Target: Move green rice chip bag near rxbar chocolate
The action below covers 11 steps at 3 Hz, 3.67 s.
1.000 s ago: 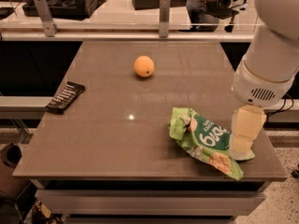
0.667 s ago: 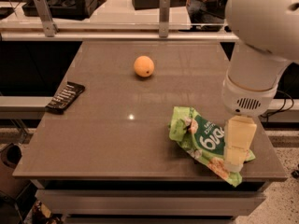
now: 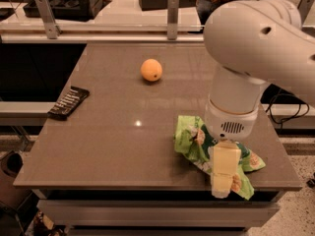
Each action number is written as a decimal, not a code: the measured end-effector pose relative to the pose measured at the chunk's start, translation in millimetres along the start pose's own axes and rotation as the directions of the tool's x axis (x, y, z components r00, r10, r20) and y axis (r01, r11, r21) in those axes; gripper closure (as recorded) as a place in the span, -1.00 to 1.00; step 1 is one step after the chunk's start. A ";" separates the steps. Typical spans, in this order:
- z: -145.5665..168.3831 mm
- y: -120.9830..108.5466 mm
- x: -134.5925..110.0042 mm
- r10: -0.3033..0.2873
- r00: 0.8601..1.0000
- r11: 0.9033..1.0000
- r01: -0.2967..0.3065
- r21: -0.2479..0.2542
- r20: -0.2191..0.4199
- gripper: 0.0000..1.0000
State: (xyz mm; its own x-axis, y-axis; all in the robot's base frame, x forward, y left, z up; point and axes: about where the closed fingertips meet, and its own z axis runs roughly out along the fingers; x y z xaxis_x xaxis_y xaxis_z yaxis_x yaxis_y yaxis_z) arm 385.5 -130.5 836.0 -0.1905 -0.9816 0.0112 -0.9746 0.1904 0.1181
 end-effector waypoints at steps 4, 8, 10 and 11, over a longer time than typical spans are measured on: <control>0.8 -2.8 -7.2 -0.007 1.000 1.000 0.007 0.012 0.022 1.00; -82.1 -27.5 -44.2 -0.053 0.995 0.981 0.034 0.193 0.090 1.00; -87.4 -36.9 -119.3 -0.215 0.958 0.955 0.167 0.244 0.188 1.00; -80.2 -35.7 -163.9 -0.310 0.927 0.935 0.258 0.243 0.211 1.00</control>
Offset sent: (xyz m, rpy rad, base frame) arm 0.0008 0.0048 -0.0013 0.0147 -0.0033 0.0054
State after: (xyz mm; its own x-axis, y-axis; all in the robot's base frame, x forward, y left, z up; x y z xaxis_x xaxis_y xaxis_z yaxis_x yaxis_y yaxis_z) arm 461.0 22.6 909.7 0.1008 -0.9667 -0.2354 -0.9891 -0.0719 -0.1282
